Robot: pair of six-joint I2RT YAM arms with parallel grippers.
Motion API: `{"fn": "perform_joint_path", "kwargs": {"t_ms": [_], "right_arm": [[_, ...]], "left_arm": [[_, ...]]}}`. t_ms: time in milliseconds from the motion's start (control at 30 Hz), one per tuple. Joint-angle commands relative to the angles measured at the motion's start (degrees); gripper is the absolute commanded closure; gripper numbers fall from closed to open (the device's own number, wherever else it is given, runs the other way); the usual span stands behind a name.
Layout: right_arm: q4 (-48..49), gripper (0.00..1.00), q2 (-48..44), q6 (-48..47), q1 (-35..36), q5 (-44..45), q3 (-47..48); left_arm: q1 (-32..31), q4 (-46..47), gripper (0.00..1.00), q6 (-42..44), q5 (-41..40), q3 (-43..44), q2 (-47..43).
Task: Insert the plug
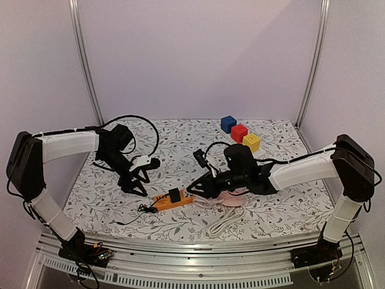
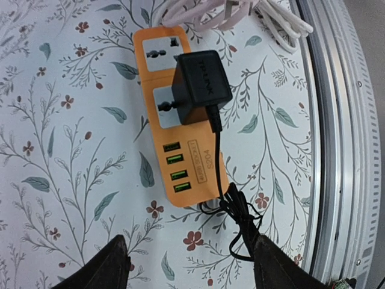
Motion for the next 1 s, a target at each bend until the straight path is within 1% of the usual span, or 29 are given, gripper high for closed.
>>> {"fn": "perform_joint_path", "kwargs": {"t_ms": [0, 67, 167, 233, 333, 400, 533, 667, 767, 867, 967], "right_arm": [[1.6, 1.00, -2.5, -0.3, -0.1, 5.6, -2.5], [1.2, 1.00, -3.3, -0.5, -0.2, 7.9, -3.5], [-2.0, 1.00, -4.9, -0.3, -0.2, 10.8, -4.5], [-4.7, 1.00, -6.9, -0.6, 0.3, 12.6, -5.8], [-6.9, 1.00, -9.8, -2.0, 1.4, 15.1, -7.8], [-6.7, 1.00, -10.3, -1.5, 1.7, 15.4, -8.5], [-4.6, 1.00, -8.2, -1.3, 1.9, 16.0, -7.8], [-0.2, 1.00, -4.8, -0.8, 2.4, 16.6, -7.7], [3.7, 1.00, -1.8, -0.8, 4.4, 19.7, -7.1], [7.2, 1.00, 0.1, 0.5, 4.6, 21.2, -7.1], [8.2, 1.00, 1.8, -0.3, 4.6, 22.4, -6.7]], "left_arm": [[3.2, -4.7, 0.30, 5.2, 1.6, 2.7, 1.4], [3.0, 2.8, 0.36, -1.3, -0.3, 2.0, 3.3], [1.6, 11.8, 0.50, -10.7, -7.9, 2.0, 7.7], [1.1, 17.1, 0.52, -14.1, -11.8, 0.5, 9.3], [-1.7, 24.9, 0.53, -14.9, -17.3, -3.6, 9.2], [-4.5, 27.1, 0.53, -14.8, -19.7, -5.3, 8.6], [-7.9, 27.0, 0.53, -13.5, -17.6, -8.4, 6.0], [-8.3, 24.5, 0.53, -12.8, -12.0, -9.1, 5.5], [-9.5, 21.1, 0.52, -11.1, -10.5, -8.8, 5.5], [-10.3, 17.4, 0.53, -10.3, -8.2, -8.3, 5.3], [-10.4, 16.7, 0.52, -10.5, -6.5, -8.6, 5.0]]}}
